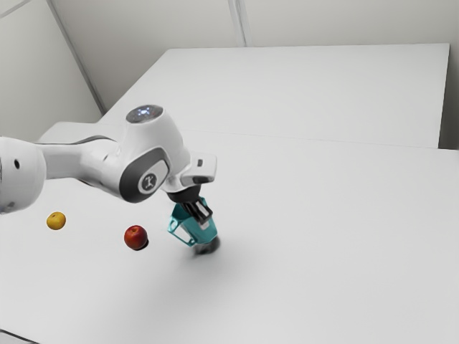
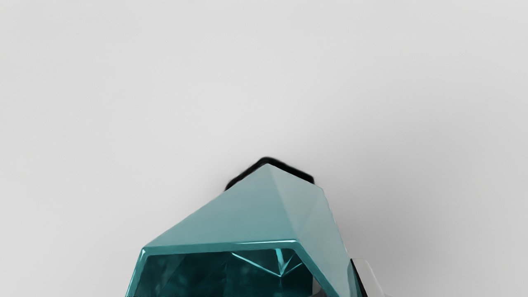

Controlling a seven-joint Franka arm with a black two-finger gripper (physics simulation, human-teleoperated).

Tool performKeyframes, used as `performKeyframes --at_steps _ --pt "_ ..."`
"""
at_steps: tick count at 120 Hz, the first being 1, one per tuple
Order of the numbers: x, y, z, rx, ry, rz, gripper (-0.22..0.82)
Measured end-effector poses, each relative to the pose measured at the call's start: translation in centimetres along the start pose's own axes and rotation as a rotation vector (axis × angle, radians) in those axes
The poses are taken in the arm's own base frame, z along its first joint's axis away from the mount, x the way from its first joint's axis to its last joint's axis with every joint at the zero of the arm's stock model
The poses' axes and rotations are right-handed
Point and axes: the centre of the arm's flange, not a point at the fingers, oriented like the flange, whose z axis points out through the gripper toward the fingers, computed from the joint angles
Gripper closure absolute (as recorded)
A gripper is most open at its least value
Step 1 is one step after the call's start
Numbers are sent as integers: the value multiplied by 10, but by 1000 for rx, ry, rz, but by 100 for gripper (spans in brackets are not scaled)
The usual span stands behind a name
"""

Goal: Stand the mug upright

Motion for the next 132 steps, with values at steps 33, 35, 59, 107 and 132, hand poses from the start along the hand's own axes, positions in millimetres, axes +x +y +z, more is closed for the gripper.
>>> performKeyframes --at_steps 33,35,59,107,132 --pt "30 6 6 93 89 59 78" --pt "31 6 6 101 92 63 78" --pt "55 0 -14 137 88 14 78" --pt "57 -28 4 127 -100 -249 78" --pt "58 -40 21 126 -142 -336 78"
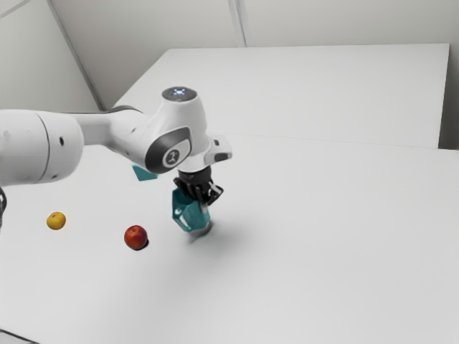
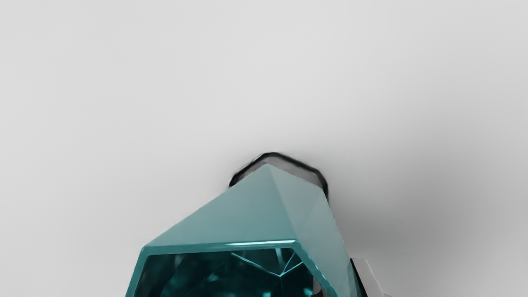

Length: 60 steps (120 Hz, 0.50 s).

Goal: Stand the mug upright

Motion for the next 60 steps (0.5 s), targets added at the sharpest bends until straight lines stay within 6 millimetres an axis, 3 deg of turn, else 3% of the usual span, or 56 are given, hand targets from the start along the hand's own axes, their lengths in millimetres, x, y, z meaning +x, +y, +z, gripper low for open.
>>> performKeyframes --at_steps 48,60 --pt "2 11 9 3 -24 -59 78" --pt "2 12 9 -1 -27 -69 69"
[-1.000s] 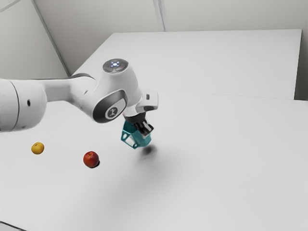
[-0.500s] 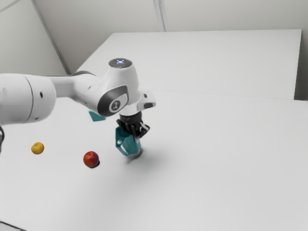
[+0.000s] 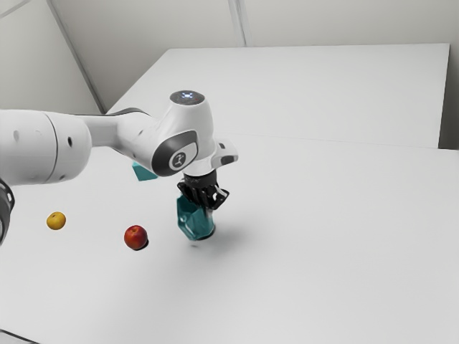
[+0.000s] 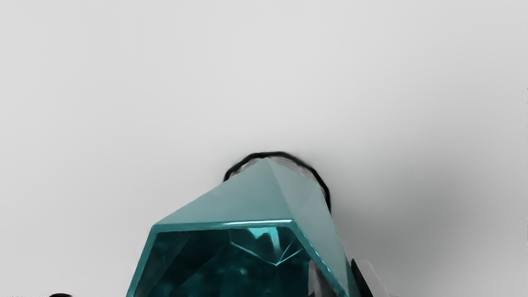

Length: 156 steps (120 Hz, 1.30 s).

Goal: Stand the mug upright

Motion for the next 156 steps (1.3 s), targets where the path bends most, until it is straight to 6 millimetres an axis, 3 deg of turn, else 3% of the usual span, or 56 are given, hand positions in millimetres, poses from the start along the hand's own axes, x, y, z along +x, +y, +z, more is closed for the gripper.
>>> performKeyframes --at_steps 26,49,56,65,75,89,106,123,140,156 --pt "-1 -1 -8 -8 12 -16 37" --pt "-5 -6 -49 -23 85 -32 18" --pt "7 -7 -70 -37 112 -45 14" --pt "39 -8 -106 -91 129 -73 10" --pt "49 -51 -136 -152 124 -137 7" --pt "18 -118 -187 -198 149 -175 4" --pt "-19 -190 -218 -206 154 -208 2" --pt "-27 -187 -233 -193 135 -123 1" --pt "-34 -208 -253 -180 137 -86 1" --pt "-14 -215 -258 -166 115 -39 0"
